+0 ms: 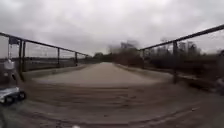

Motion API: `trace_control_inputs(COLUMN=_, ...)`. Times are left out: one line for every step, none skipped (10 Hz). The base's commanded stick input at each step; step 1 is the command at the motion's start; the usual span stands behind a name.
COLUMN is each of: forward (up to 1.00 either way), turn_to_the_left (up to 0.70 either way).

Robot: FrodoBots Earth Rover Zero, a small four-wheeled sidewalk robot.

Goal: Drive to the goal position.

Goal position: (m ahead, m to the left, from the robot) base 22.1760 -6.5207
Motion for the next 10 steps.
trace_control_inputs(forward=1.0, turn_to_the_left=0.0)
trace_control_inputs(forward=1.0, turn_to_the_left=0.0)
trace_control_inputs(forward=1.0, turn_to_the_left=0.0)
trace_control_inputs(forward=1.0, turn_to_the_left=0.0)
trace_control_inputs(forward=1.0, turn_to_the_left=0.0)
trace_control_inputs(forward=1.0, turn_to_the_left=0.0)
trace_control_inputs(forward=1.0, turn_to_the_left=0.0)
trace_control_inputs(forward=1.0, turn_to_the_left=0.0)
trace_control_inputs(forward=1.0, turn_to_the_left=0.0)
trace_control_inputs(forward=1.0, turn_to_the_left=0.0)
